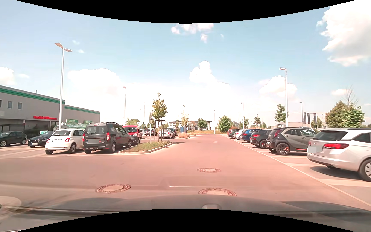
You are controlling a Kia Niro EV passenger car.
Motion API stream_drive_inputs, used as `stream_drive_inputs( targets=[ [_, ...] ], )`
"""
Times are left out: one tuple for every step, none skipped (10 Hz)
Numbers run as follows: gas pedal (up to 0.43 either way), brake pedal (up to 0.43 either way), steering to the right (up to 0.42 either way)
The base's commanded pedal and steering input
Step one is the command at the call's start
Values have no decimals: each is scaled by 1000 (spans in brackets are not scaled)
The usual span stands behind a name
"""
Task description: Follow the waypoints while adhering to traffic rules and regulations
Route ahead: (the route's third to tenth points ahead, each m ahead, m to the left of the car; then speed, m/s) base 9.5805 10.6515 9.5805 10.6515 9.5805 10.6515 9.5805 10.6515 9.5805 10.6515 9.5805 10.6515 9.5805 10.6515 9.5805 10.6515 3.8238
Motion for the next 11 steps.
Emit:
stream_drive_inputs(
  targets=[
    [87, 0, -249],
    [87, 0, -300],
    [87, 0, -341],
    [79, 0, -374],
    [47, 0, -401],
    [28, 0, -413],
    [20, 0, -428],
    [8, 0, -452],
    [8, 0, -490],
    [8, 0, -526],
    [8, 0, -566]
  ],
)
